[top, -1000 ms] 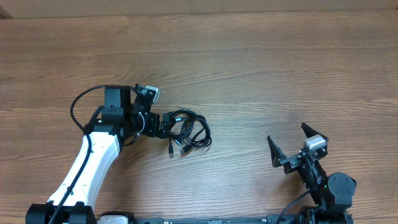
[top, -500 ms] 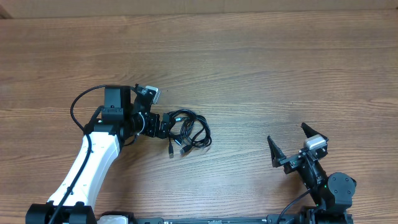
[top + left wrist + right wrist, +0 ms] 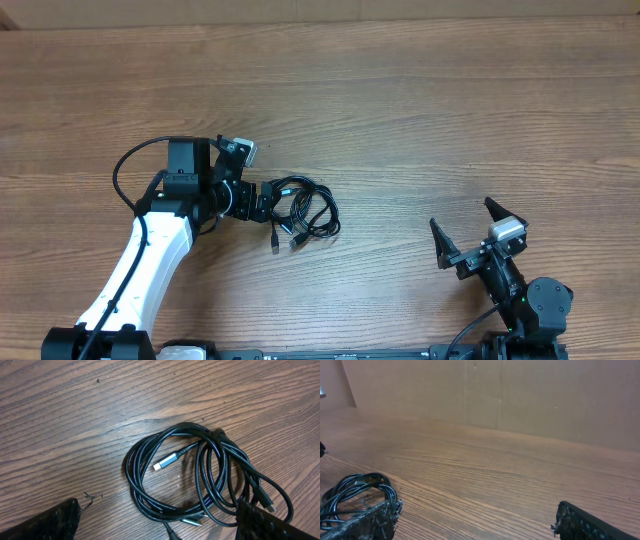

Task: Untangle cables

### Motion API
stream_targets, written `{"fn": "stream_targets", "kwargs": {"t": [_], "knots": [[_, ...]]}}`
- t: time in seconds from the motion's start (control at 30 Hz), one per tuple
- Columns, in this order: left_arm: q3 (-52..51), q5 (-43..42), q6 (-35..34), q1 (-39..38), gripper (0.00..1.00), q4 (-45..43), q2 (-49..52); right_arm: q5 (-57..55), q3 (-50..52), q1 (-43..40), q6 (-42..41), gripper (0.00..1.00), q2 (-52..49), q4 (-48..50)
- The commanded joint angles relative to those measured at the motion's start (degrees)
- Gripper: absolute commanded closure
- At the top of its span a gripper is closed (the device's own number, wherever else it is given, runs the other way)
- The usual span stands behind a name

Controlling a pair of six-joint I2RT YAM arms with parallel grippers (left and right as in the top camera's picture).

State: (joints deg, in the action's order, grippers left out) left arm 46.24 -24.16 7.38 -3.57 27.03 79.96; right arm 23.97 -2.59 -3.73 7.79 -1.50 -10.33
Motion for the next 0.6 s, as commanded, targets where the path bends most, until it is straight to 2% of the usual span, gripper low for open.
{"fn": "stream_targets", "kwargs": {"t": [0.0,0.57], "knots": [[1.49,0.76,-0.33,-0.24,0.0,-0.11,0.22,-0.39,-1.14,-0.22,0.44,0.0,0.09,-0.96],[1.49,3.8,-0.33,-0.24,0.0,3.19,0.28,-0.39,-1.14,-0.2,0.44,0.0,0.09,-0.96]]}}
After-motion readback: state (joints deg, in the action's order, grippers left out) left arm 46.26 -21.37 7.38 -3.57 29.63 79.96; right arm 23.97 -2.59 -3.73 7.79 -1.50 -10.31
